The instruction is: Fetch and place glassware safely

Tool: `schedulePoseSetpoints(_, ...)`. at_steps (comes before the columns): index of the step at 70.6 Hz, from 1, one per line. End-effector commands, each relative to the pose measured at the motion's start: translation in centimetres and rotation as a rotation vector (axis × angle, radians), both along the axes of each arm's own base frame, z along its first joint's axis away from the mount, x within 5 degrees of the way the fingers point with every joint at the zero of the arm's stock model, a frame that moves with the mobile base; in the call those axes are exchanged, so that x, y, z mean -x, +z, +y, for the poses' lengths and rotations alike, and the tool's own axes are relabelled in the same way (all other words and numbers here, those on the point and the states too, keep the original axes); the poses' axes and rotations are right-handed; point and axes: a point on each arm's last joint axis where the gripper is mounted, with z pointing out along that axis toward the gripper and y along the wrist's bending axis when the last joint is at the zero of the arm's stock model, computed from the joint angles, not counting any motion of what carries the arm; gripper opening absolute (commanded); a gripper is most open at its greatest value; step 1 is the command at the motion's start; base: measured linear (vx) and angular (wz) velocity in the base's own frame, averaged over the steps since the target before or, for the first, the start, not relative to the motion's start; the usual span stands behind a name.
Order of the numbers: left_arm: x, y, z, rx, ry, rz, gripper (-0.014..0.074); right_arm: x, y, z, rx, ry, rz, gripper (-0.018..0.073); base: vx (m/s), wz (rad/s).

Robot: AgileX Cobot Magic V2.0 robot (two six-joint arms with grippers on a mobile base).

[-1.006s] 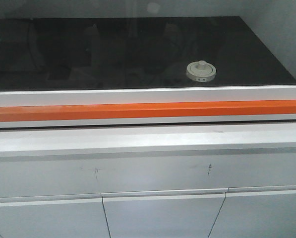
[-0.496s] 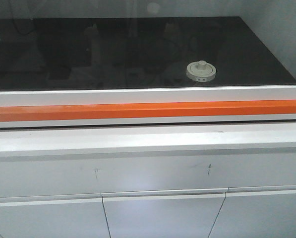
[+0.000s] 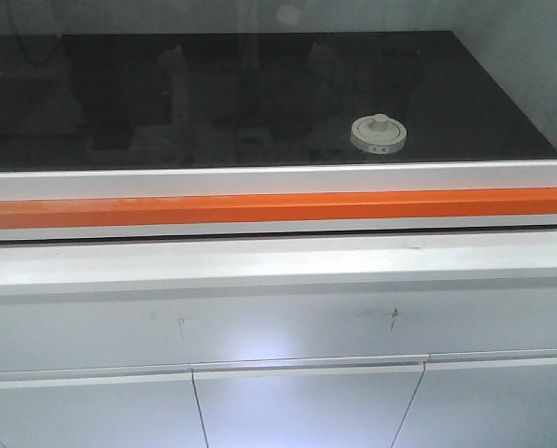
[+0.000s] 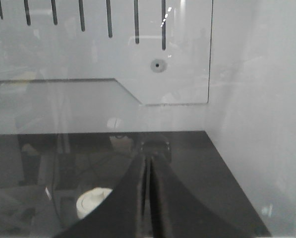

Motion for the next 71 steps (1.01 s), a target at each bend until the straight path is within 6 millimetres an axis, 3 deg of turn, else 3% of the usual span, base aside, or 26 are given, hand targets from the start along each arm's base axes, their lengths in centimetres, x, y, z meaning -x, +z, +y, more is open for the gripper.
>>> schedulePoseSetpoints(1, 0.1, -0.2, -0.2, 0.047, -0.019, -0.089, -0.0007, 0.3, -0.2, 0.1, 0.009, 0.014, -0.104, -0.0003, 0.0, 0.0)
schedulePoseSetpoints(12, 1.3, -3.8, -0.3, 0.044, -0.032, -0.13, -0.0007, 0.9, -4.7, 0.2, 0.007, 0.032, -0.08, -0.0003, 0.0, 0.0)
schedulePoseSetpoints(27, 2.3, -7.5, -0.5, -0.007, -0.062, -0.16, -0.0007, 2.2, -8.4, 0.8, 0.048, 0.089, -0.161, -0.0003, 0.0, 0.0)
schedulePoseSetpoints(40, 2.8, -10.1, -0.6, -0.005, -0.075, -0.157, -0.0007, 2.8, -11.1, 1.5, 0.154, 0.156, -0.09, -0.0003, 0.0, 0.0)
schedulePoseSetpoints(53, 2.8, -11.4, -0.7, -0.043, -0.077, -0.128, -0.0007, 2.0, -12.5, 1.5, 0.139, 0.158, -0.015, -0.0003, 0.0, 0.0)
schedulePoseSetpoints(71, 1.5, -11.8, -0.8, -0.041, -0.09, -0.141, -0.0007, -1.0, -14.6, 1.6, 0.071, 0.175, 0.004, -0.0003, 0.0, 0.0)
